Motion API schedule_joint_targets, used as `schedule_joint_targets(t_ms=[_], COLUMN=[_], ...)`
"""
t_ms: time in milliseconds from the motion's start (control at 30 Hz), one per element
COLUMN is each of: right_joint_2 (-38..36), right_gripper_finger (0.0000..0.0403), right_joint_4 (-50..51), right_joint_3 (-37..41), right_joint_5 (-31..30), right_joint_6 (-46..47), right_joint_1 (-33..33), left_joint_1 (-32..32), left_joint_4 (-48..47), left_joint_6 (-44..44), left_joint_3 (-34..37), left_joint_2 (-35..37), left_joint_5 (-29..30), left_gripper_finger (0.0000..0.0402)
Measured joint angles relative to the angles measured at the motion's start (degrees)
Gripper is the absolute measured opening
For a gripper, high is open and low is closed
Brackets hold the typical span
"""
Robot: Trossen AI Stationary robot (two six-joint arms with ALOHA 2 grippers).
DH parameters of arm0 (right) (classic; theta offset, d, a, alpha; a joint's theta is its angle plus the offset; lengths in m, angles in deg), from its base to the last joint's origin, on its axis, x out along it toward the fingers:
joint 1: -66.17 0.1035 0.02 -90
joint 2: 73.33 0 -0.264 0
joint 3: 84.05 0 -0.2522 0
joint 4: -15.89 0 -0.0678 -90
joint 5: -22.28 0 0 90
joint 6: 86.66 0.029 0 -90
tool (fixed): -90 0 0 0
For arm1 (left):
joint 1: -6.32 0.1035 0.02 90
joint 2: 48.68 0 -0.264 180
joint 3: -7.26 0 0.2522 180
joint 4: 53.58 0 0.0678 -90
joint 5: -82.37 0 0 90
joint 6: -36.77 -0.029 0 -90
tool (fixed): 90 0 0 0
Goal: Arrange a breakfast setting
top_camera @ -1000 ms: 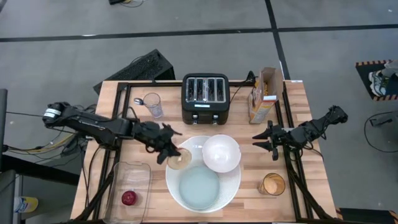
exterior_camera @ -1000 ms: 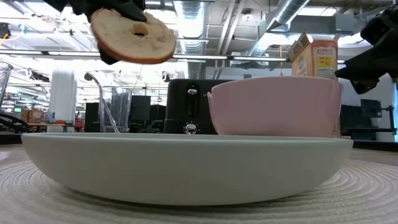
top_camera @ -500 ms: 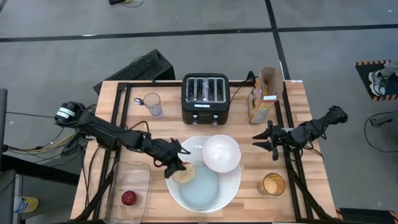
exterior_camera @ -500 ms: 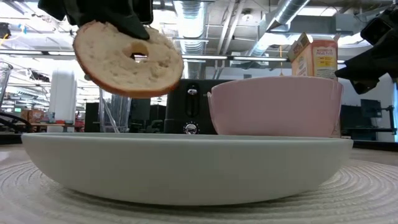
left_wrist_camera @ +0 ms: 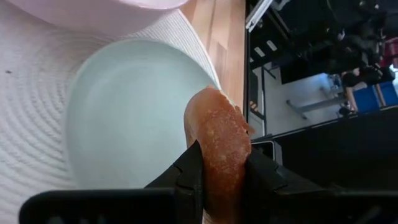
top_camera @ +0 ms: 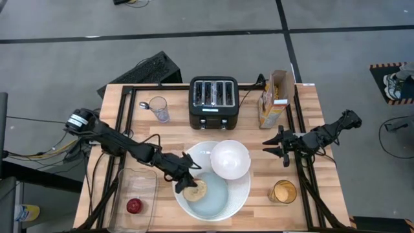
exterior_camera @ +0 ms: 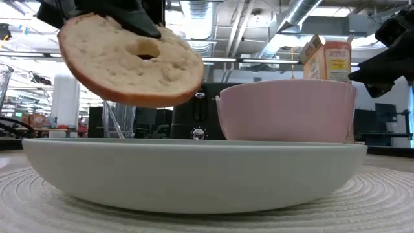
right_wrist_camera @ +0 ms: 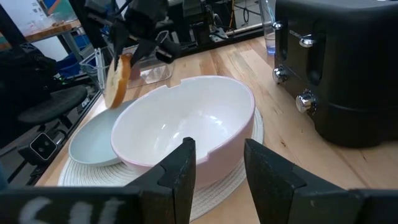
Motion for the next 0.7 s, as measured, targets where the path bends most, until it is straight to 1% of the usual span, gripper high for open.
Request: schedule_joint_targets(t_ms=[300, 467, 700], right_joint_2=[0.0, 0.0, 0.02], right_gripper_finger=[0.0159, 0.0159, 0.0159], right_joint_4=[0.0, 0.0, 0.0], right_joint_3=[0.02, 0.02, 0.0], right_joint_5=[0.0, 0.0, 0.0], right_joint_6=[0.01, 0.02, 0.02], right_joint_1=[-0.02, 0.0, -0.02], left_joint_1=[-0.2, 0.08, 0.81], left_joint_4=[2.14, 2.32, 0.97], left_joint_6=[1.94, 1.94, 3.61], left_joint_3=[0.0, 0.0, -0.02], left_joint_2=[-4.53, -4.56, -4.56], left_joint_5=[-0.9, 0.99, 0.71], left_gripper_finger=[0.0083, 0.0084, 0.0084])
